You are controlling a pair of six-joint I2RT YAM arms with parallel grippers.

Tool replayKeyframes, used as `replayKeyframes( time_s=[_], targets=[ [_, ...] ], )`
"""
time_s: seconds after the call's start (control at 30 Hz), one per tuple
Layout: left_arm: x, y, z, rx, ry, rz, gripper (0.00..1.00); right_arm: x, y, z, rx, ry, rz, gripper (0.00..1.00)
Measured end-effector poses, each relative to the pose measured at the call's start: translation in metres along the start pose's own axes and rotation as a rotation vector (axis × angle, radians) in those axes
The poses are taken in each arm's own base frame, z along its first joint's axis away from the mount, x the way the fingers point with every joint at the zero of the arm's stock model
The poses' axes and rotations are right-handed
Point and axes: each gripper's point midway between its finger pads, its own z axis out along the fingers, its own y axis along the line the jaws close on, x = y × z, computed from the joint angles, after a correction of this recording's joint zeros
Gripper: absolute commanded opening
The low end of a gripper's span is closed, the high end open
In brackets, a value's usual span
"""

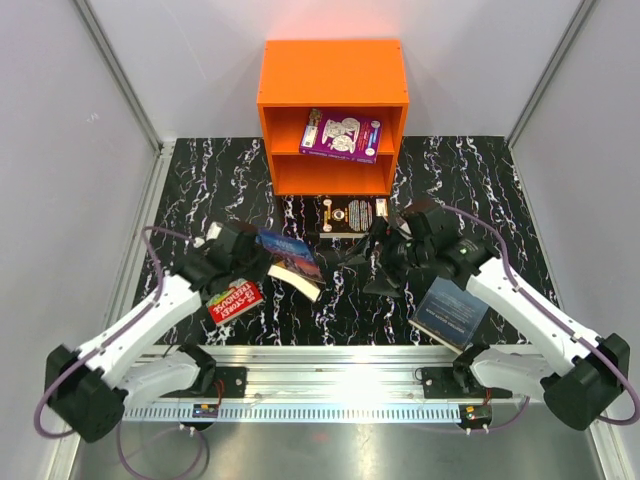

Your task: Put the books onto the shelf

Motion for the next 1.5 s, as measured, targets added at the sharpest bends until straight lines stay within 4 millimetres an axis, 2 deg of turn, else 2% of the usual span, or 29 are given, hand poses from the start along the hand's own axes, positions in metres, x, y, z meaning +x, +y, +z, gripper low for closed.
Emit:
replayKeyframes(
  time_s=[0.1,0.2,0.27,0.3,0.33,0.37,0.43,0.53,0.63,0.83,1.0,1.13,1.27,1.4,1.5],
  targets=[
    [0.008,0.019,0.018,-0.132,-0.005,0.025,0.0,0.006,0.001,0.007,-0.011,0.015,0.1,1.0],
    [0.017,0.018,0.031,-0.177,0.009,0.045,0.0,0.005,0.005,0.02,-0.023,0.034,0.23,1.0],
    [0.021,0.01,0.039,-0.162,0.023,0.06,0.0,0.002,0.007,0.031,-0.051,0.049,0.332,1.0],
    [0.022,0.006,0.043,-0.153,0.031,0.07,0.0,0.002,0.005,0.036,-0.053,0.055,0.384,0.87],
    [0.023,0.003,0.046,-0.148,0.041,0.077,0.0,0.001,0.001,0.041,-0.054,0.055,0.427,0.81],
    [0.024,-0.002,0.05,-0.143,0.06,0.094,0.0,0.0,-0.004,0.046,-0.055,0.056,0.464,0.79],
    [0.022,-0.011,0.057,-0.152,0.1,0.14,0.0,-0.001,-0.013,0.054,-0.049,0.058,0.529,0.87],
    [0.019,-0.033,0.072,-0.168,0.193,0.232,0.0,-0.002,-0.029,0.07,-0.009,0.064,0.592,0.93],
    [0.021,-0.052,0.082,-0.154,0.265,0.295,0.0,-0.002,-0.035,0.081,0.014,0.067,0.611,0.94],
    [0.034,-0.055,0.078,-0.138,0.339,0.288,0.0,-0.013,-0.028,0.092,-0.036,0.034,0.644,0.95],
    [0.032,-0.052,0.071,-0.183,0.335,0.261,0.0,-0.021,-0.022,0.103,-0.07,0.022,0.649,0.91],
    [0.025,-0.061,0.059,-0.206,0.318,0.241,0.0,-0.026,-0.01,0.094,-0.119,-0.029,0.624,0.92],
    [0.027,-0.069,0.054,-0.2,0.319,0.185,0.0,-0.037,-0.005,0.085,-0.14,-0.109,0.616,0.92],
    [0.029,-0.065,0.054,-0.232,0.289,0.162,0.0,-0.041,-0.007,0.098,-0.106,-0.122,0.616,0.92],
    [0.031,-0.064,0.047,-0.273,0.254,0.187,0.0,-0.041,-0.012,0.114,-0.066,-0.131,0.621,0.91]
  ],
)
